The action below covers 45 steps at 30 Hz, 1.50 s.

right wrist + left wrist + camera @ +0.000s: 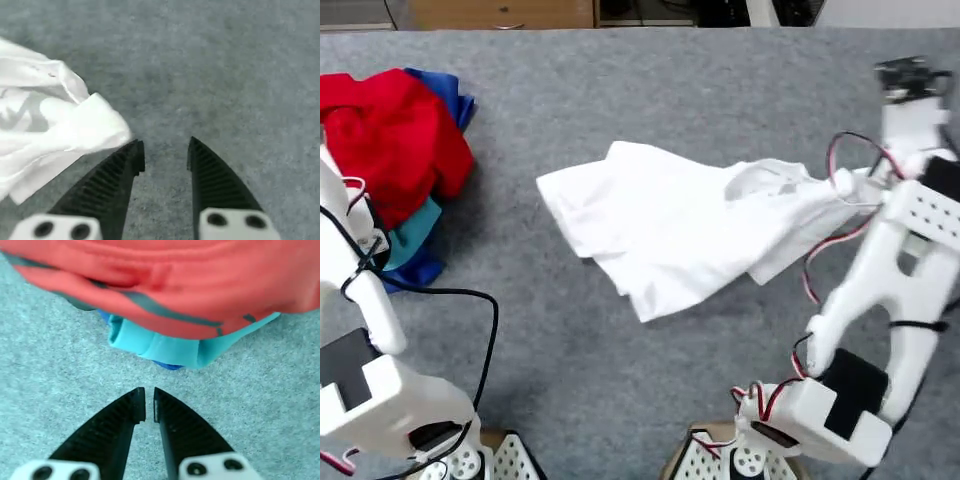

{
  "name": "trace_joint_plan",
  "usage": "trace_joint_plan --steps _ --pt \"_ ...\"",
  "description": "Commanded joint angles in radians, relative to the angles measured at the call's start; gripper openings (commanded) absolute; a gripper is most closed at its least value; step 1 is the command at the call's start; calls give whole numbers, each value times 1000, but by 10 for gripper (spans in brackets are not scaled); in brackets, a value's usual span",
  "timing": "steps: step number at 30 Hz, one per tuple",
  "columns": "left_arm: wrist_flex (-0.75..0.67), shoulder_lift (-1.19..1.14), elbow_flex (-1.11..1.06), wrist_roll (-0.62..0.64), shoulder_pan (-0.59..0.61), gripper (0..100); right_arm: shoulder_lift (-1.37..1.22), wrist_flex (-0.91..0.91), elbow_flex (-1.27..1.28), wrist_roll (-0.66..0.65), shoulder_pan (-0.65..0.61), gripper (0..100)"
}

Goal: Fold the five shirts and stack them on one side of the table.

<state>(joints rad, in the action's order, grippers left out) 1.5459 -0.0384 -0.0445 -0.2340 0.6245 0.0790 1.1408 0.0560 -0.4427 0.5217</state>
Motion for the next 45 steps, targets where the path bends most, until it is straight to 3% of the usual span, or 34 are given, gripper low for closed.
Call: trace_joint_plan --steps 1,7,11,14,18,22,30,33,37,45 --pt "-8 48 2 -5 21 46 48 -29 10 28 33 203" --pt "-8 48 0 -5 29 46 45 123 36 -37 -79 253" --pt "-2 48 0 -5 29 46 168 256 44 -140 -272 250" --pt "0 48 0 -6 57 45 306 377 108 -288 -463 250" --pt "-9 114 -44 -78 100 45 512 361 346 -428 -628 249" --pt "-91 243 -226 -100 98 45 685 245 624 -416 -766 247" --pt "-595 357 -721 -78 52 50 763 98 883 -203 -1021 36" --pt "-746 357 -830 -14 49 50 762 68 923 -169 -1047 62" --pt "-778 357 -827 20 55 50 697 43 980 -164 -1072 152" --pt "-784 357 -841 18 49 50 467 -138 995 -166 -1102 142"
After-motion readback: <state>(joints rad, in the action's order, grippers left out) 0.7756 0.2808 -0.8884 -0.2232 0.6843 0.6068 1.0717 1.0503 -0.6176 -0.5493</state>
